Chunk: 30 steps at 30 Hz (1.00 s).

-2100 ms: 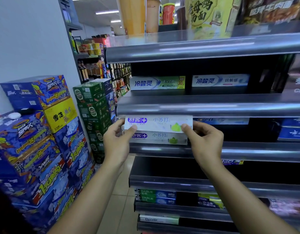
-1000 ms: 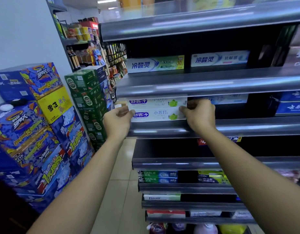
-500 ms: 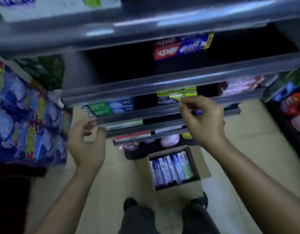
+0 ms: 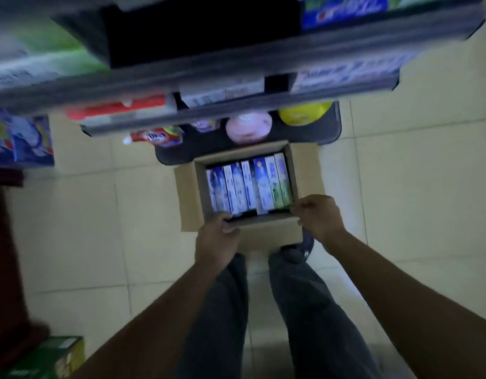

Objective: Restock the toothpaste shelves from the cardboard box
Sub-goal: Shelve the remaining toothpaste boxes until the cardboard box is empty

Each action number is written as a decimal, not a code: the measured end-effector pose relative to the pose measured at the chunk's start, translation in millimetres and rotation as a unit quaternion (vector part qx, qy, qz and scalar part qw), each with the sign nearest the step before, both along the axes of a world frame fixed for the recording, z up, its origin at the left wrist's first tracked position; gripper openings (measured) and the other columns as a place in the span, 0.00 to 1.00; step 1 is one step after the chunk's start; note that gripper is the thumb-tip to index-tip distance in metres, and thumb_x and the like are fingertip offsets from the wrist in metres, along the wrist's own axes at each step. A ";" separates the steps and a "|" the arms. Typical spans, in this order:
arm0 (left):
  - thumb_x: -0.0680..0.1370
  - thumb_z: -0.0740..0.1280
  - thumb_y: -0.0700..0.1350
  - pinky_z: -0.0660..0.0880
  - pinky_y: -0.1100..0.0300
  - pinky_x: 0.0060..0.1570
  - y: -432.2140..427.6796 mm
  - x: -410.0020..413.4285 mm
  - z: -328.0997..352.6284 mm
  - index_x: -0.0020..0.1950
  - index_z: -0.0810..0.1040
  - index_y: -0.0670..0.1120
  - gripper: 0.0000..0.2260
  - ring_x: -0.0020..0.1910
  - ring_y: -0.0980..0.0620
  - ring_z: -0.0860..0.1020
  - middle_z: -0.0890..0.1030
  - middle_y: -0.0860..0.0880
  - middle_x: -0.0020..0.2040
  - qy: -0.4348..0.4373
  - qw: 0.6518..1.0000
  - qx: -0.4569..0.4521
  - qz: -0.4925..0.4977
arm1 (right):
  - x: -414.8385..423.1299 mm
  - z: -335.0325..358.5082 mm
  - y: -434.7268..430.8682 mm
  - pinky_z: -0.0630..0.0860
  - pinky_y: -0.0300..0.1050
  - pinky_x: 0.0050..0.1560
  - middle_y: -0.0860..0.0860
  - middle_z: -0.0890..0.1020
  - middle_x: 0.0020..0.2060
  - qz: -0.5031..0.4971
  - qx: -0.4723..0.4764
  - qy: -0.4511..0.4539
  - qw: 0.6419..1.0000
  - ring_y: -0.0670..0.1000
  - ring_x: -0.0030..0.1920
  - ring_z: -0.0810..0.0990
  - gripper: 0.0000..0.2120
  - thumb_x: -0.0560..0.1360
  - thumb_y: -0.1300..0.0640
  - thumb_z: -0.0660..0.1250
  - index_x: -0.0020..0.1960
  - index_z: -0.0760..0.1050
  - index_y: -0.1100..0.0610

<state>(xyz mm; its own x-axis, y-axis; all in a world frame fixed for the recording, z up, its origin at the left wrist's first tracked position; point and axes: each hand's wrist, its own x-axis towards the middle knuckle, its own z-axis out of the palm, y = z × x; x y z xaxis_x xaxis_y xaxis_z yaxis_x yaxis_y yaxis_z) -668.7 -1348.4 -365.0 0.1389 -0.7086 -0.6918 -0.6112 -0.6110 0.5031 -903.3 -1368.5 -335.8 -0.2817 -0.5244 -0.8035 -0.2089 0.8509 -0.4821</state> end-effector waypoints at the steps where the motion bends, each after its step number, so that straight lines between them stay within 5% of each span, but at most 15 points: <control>1: 0.73 0.71 0.47 0.76 0.57 0.52 2.8 -8.0 -26.7 0.60 0.80 0.52 0.15 0.50 0.49 0.81 0.79 0.58 0.43 0.001 1.000 0.021 -0.010 | 0.0 -23.9 6.1 0.82 0.57 0.52 0.56 0.86 0.42 -0.016 0.012 -0.006 1.000 0.62 0.48 0.85 0.02 0.72 0.63 0.73 0.42 0.84 0.58; 7: 0.78 0.71 0.48 0.76 0.62 0.36 -11.0 -42.0 -184.2 0.68 0.75 0.43 0.20 0.39 0.60 0.80 0.80 0.56 0.43 -0.014 0.995 0.081 -0.056 | 17.8 -141.8 36.8 0.77 0.57 0.43 0.53 0.82 0.32 -0.068 0.033 -0.021 0.997 0.59 0.38 0.81 0.08 0.71 0.61 0.71 0.33 0.79 0.55; 9: 0.80 0.71 0.49 0.74 0.62 0.41 -19.6 -53.8 -228.0 0.77 0.67 0.44 0.28 0.47 0.51 0.81 0.81 0.46 0.60 -0.009 0.992 0.098 -0.078 | 26.7 -167.3 45.0 0.72 0.53 0.40 0.53 0.80 0.30 -0.087 0.008 -0.041 0.995 0.55 0.35 0.77 0.09 0.71 0.64 0.71 0.33 0.78 0.59; 12: 0.81 0.69 0.52 0.69 0.66 0.38 -35.7 -76.9 -287.0 0.83 0.56 0.44 0.36 0.47 0.55 0.78 0.67 0.42 0.78 0.008 0.991 0.121 -0.062 | 34.4 -193.2 55.6 0.75 0.49 0.40 0.46 0.82 0.29 -0.086 -0.018 -0.055 0.995 0.52 0.35 0.81 0.14 0.73 0.64 0.72 0.32 0.80 0.50; 14: 0.80 0.70 0.50 0.70 0.62 0.44 -41.8 -91.0 -314.3 0.84 0.51 0.45 0.39 0.54 0.52 0.78 0.62 0.43 0.81 0.033 0.989 0.145 -0.025 | 35.3 -202.6 61.7 0.78 0.51 0.44 0.46 0.83 0.31 -0.082 -0.032 -0.061 0.994 0.53 0.38 0.83 0.15 0.74 0.63 0.72 0.33 0.82 0.46; 16: 0.80 0.71 0.48 0.74 0.58 0.47 -40.3 -102.3 -334.8 0.84 0.47 0.44 0.42 0.53 0.49 0.79 0.69 0.43 0.75 0.060 0.985 0.163 0.022 | 32.5 -211.7 68.3 0.79 0.54 0.48 0.47 0.84 0.33 -0.078 -0.038 -0.060 0.994 0.55 0.42 0.84 0.14 0.74 0.62 0.72 0.35 0.82 0.45; 18: 0.79 0.72 0.46 0.78 0.47 0.56 -37.7 -108.0 -348.1 0.84 0.45 0.44 0.44 0.62 0.40 0.78 0.68 0.41 0.76 0.068 0.979 0.181 0.063 | 26.9 -219.0 74.4 0.80 0.54 0.49 0.45 0.85 0.35 -0.087 -0.031 -0.056 0.994 0.54 0.43 0.85 0.12 0.74 0.61 0.72 0.37 0.81 0.46; 20: 0.79 0.72 0.43 0.76 0.46 0.50 -35.7 -109.5 -353.8 0.84 0.45 0.44 0.43 0.66 0.38 0.75 0.60 0.40 0.81 0.068 0.978 0.172 0.100 | 20.6 -223.8 78.7 0.79 0.52 0.48 0.46 0.86 0.37 -0.096 -0.020 -0.059 0.993 0.53 0.42 0.85 0.10 0.74 0.60 0.72 0.38 0.82 0.47; 23: 0.81 0.70 0.40 0.69 0.54 0.41 -36.1 -110.9 -354.8 0.82 0.52 0.40 0.36 0.42 0.47 0.74 0.66 0.38 0.76 0.070 0.980 0.140 0.124 | 13.8 -224.8 80.7 0.79 0.52 0.46 0.50 0.86 0.37 -0.100 -0.002 -0.056 0.993 0.55 0.40 0.85 0.08 0.74 0.61 0.71 0.40 0.83 0.50; 27: 0.81 0.71 0.47 0.70 0.55 0.53 -41.4 -107.5 -357.1 0.79 0.60 0.38 0.32 0.60 0.39 0.77 0.72 0.40 0.71 0.064 0.973 0.163 0.153 | 9.3 -220.0 74.7 0.81 0.58 0.49 0.51 0.86 0.37 -0.091 0.011 -0.053 0.994 0.59 0.40 0.85 0.08 0.73 0.63 0.71 0.39 0.83 0.51; 30: 0.81 0.70 0.50 0.73 0.49 0.54 -47.9 -103.4 -358.3 0.79 0.65 0.41 0.30 0.56 0.42 0.79 0.75 0.41 0.71 0.080 0.966 0.210 0.129 | 8.2 -217.1 69.2 0.79 0.53 0.45 0.49 0.85 0.34 -0.087 0.015 -0.057 0.994 0.56 0.38 0.84 0.12 0.74 0.63 0.71 0.40 0.83 0.47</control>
